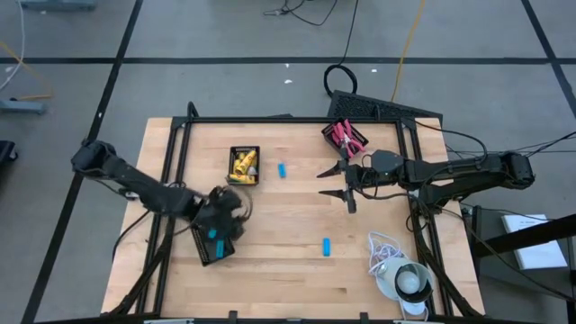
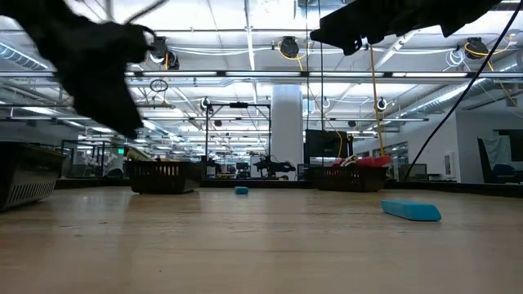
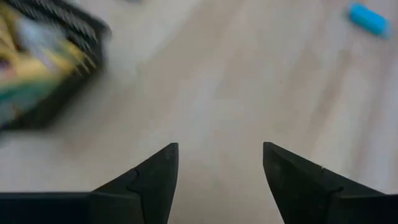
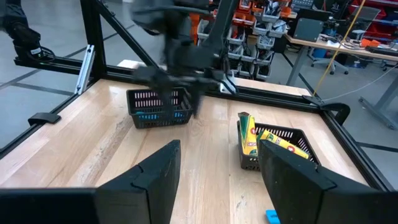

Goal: Pick & Place School Supplies
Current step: Put the blue eraser into the bottom black bin

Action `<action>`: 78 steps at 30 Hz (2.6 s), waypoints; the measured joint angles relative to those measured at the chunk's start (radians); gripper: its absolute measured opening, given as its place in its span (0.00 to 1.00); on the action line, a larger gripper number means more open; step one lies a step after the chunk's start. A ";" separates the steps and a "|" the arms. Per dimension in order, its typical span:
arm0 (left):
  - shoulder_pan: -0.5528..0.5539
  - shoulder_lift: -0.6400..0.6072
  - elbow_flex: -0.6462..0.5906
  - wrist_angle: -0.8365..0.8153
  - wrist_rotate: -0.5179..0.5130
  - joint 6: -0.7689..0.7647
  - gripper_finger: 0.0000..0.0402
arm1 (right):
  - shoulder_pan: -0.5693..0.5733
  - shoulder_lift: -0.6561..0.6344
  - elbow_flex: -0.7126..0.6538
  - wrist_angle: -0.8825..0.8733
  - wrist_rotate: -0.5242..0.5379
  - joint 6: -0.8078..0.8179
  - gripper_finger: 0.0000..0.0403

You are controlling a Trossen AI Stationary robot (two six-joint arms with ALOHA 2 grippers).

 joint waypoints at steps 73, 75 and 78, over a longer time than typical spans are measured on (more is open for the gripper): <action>0.732 0.768 0.625 0.005 0.390 0.268 0.42 | 0.000 -0.137 0.000 -0.090 0.055 -0.147 0.52; 0.737 0.769 0.631 0.001 0.383 0.280 0.42 | 0.000 -0.157 0.000 -0.094 0.054 -0.147 0.52; 0.741 0.772 0.656 -0.021 0.393 0.294 0.43 | 0.000 -0.174 0.000 -0.094 0.054 -0.143 0.52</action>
